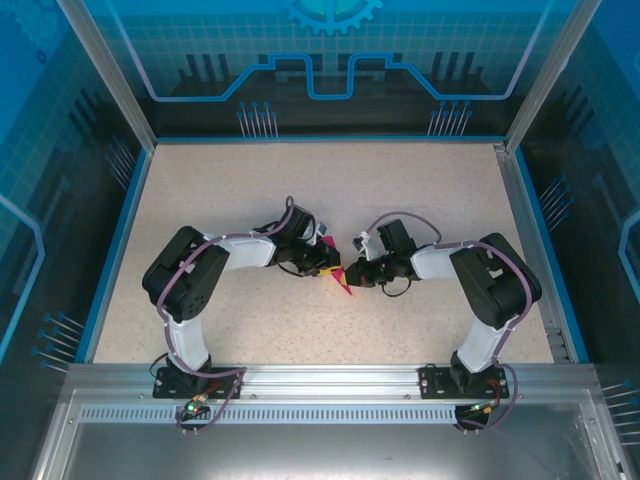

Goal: Fold a paper plane with a square sheet of paper (pick it up from the middle)
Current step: Fold the wing for the fifth time at the center of the table.

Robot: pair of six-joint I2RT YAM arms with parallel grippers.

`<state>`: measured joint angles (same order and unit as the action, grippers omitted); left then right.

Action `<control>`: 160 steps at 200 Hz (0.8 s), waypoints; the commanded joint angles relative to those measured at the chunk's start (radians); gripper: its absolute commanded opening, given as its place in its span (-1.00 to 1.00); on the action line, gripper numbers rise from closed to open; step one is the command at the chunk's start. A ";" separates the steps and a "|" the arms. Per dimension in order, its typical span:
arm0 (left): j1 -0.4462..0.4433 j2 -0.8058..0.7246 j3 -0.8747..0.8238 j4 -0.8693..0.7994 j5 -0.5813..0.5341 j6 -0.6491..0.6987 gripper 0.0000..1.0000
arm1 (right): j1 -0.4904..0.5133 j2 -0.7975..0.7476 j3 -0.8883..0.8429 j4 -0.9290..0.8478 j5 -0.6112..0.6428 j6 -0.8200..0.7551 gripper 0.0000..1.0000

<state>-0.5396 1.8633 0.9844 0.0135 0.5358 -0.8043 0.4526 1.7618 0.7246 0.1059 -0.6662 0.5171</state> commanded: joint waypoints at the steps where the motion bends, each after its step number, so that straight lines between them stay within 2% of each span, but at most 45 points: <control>1: -0.002 0.008 -0.010 0.022 0.032 0.033 -0.46 | -0.019 0.028 0.006 0.000 -0.039 0.026 -1.00; 160: -0.002 0.027 -0.035 0.007 0.015 0.053 -0.51 | -0.041 0.100 0.038 -0.059 -0.042 0.077 -1.00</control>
<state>-0.5396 1.8786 0.9615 0.0319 0.5400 -0.7818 0.4271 1.8297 0.7483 0.0898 -0.7284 0.5880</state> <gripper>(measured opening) 0.248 0.043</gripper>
